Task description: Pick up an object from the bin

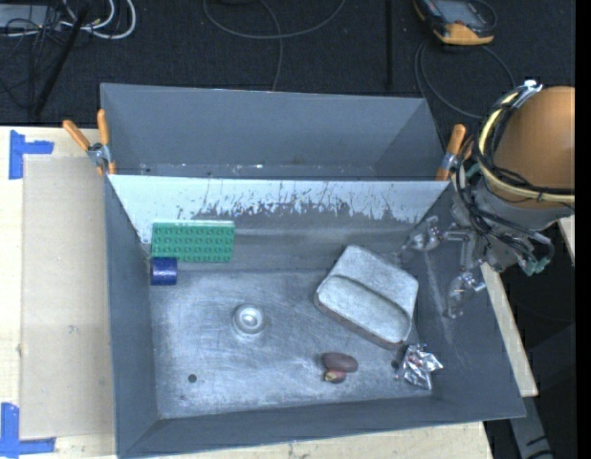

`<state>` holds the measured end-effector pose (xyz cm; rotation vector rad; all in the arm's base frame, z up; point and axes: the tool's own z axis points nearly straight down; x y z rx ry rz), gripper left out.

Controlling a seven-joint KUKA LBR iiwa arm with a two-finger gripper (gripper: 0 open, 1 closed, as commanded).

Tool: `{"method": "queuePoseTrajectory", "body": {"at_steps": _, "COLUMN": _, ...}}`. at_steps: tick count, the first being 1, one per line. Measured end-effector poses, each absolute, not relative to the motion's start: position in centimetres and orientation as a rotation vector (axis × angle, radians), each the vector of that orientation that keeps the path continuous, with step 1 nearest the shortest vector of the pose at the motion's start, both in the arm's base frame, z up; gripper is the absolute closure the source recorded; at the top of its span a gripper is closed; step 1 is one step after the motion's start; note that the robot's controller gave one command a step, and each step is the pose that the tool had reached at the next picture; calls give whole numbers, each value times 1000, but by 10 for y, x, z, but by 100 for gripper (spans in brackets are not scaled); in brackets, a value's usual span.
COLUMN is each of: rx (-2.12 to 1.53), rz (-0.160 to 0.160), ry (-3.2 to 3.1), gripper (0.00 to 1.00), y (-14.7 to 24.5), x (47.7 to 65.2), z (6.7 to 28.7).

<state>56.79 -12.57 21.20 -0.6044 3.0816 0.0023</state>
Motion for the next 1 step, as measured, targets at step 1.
{"method": "queuePoseTrajectory", "body": {"at_steps": 1, "rx": -1021, "rz": 10, "ry": 2979, "gripper": 0, "y": -83, "x": 520, "z": 113}}
